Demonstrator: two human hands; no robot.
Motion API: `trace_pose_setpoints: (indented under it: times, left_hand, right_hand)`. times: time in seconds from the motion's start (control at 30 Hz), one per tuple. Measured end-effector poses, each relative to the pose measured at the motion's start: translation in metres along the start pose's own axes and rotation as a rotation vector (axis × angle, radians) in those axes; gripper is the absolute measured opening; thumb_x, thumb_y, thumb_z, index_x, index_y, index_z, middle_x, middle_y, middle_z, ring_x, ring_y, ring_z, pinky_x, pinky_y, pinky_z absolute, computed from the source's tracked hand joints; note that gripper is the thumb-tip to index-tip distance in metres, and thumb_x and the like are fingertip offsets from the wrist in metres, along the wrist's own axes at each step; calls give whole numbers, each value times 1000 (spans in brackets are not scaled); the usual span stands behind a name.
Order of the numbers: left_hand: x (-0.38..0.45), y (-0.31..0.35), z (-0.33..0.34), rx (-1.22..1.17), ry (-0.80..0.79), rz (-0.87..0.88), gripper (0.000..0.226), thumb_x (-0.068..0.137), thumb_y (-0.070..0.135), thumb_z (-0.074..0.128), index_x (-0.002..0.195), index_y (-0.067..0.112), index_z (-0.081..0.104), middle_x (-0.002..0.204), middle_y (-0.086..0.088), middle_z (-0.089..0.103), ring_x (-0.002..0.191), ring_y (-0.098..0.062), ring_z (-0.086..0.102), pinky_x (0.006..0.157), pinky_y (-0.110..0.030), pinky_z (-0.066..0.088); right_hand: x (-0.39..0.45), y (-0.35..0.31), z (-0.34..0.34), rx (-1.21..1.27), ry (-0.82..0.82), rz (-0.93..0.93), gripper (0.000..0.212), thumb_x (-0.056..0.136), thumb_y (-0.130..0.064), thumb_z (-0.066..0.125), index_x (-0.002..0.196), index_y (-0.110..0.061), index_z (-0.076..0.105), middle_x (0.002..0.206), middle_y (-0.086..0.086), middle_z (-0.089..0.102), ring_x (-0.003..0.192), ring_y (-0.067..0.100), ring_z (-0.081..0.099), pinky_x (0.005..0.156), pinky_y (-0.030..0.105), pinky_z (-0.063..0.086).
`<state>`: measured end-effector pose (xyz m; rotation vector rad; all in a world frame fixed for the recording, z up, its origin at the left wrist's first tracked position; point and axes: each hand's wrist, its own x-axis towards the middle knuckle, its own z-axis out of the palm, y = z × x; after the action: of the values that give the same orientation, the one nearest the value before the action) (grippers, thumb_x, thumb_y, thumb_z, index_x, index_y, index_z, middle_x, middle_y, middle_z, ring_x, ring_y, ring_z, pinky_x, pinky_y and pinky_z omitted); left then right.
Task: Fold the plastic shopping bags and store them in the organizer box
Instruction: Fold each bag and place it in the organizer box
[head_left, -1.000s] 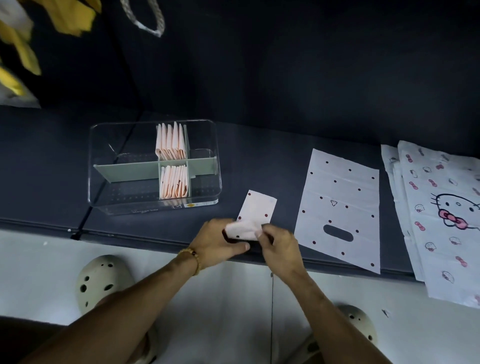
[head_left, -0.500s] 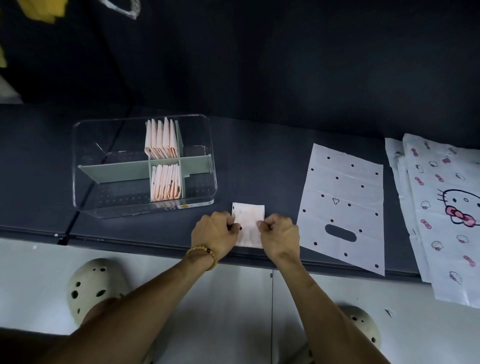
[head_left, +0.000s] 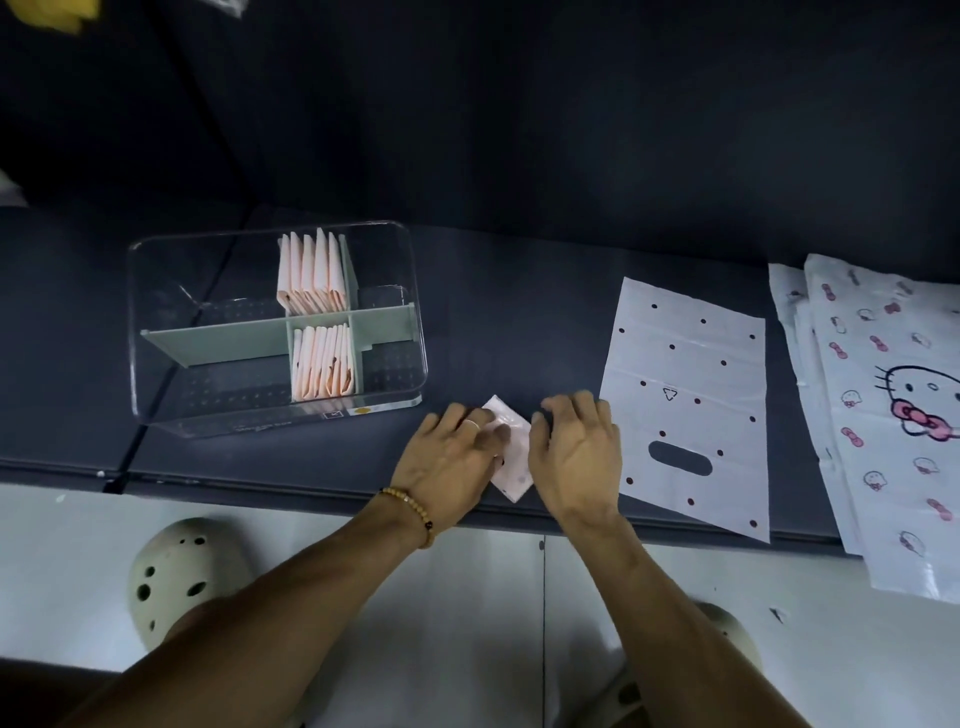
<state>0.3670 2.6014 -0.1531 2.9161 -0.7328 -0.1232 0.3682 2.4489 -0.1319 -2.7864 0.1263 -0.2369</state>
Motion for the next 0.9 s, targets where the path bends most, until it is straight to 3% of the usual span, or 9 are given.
trace_pose_setpoints:
  times: [0.07, 0.13, 0.2, 0.33, 0.4, 0.47, 0.53, 0.8, 0.9]
  left_hand:
    - [0, 5, -1, 4, 16, -36, 38, 95, 34, 42, 130, 22, 51, 131, -2, 48, 111, -26, 43, 87, -37, 40]
    - [1, 7, 0, 10, 37, -51, 39, 93, 35, 46, 129, 20, 53, 128, -2, 51, 109, -27, 45, 85, -38, 42]
    - [-1, 9, 2, 22, 31, -63, 41, 93, 37, 47, 131, 20, 52, 128, -2, 50, 109, -26, 45, 86, -38, 41]
    - [0, 11, -3, 45, 24, -39, 43, 92, 34, 49, 131, 16, 51, 132, -2, 51, 123, -27, 42, 97, -40, 38]
    - [7, 21, 0, 46, 3, 89, 49, 90, 21, 53, 137, 10, 47, 143, -7, 46, 139, -27, 31, 114, -41, 24]
    - [15, 34, 8, -24, -13, 195, 57, 94, 15, 41, 148, 8, 26, 156, -9, 25, 146, -21, 13, 119, -30, -2]
    - [20, 38, 16, -84, -14, 180, 56, 99, 16, 31, 151, 9, 12, 159, -7, 13, 147, -17, 5, 113, -22, -12]
    - [21, 3, 22, -71, -76, 300, 60, 99, 20, 33, 151, 14, 4, 160, 0, 5, 147, -13, 4, 116, -27, -8]
    - [18, -18, 18, -57, -69, 258, 58, 100, 23, 27, 151, 17, 0, 159, 5, -2, 146, -10, -1, 117, -27, -7]
  right_hand:
    - [-22, 8, 1, -61, 65, -99, 27, 91, -20, 53, 108, -5, 67, 110, 12, 65, 98, 32, 59, 80, 40, 49]
    - [-43, 16, 8, -103, -51, -127, 40, 96, -25, 43, 124, -3, 61, 130, 15, 59, 121, 33, 54, 99, 44, 44]
    - [-56, 23, 17, -93, -154, -92, 45, 101, -26, 40, 139, -3, 48, 149, 15, 42, 140, 30, 35, 114, 44, 24]
    - [-62, 23, 25, -103, -215, -72, 52, 104, -28, 31, 150, -6, 26, 159, 10, 16, 148, 25, 8, 118, 40, 0]
    - [-61, 25, 26, -132, -273, -79, 55, 104, -32, 23, 153, -9, 12, 161, 8, 2, 147, 23, -8, 116, 37, -13]
    - [-61, 29, 27, -168, -312, -106, 60, 103, -35, 22, 154, -11, 0, 161, 7, -9, 144, 22, -20, 113, 37, -19]
    - [-62, 30, 28, -187, -313, -118, 62, 103, -35, 24, 154, -10, -1, 160, 7, -10, 144, 22, -20, 113, 37, -19]
    - [-62, 27, 22, -166, -240, -101, 52, 101, -30, 34, 146, -4, 37, 154, 13, 30, 144, 26, 24, 116, 44, 18]
    - [-61, 28, 22, -169, -241, -99, 55, 99, -32, 27, 144, -4, 40, 153, 13, 34, 143, 26, 30, 115, 43, 20]
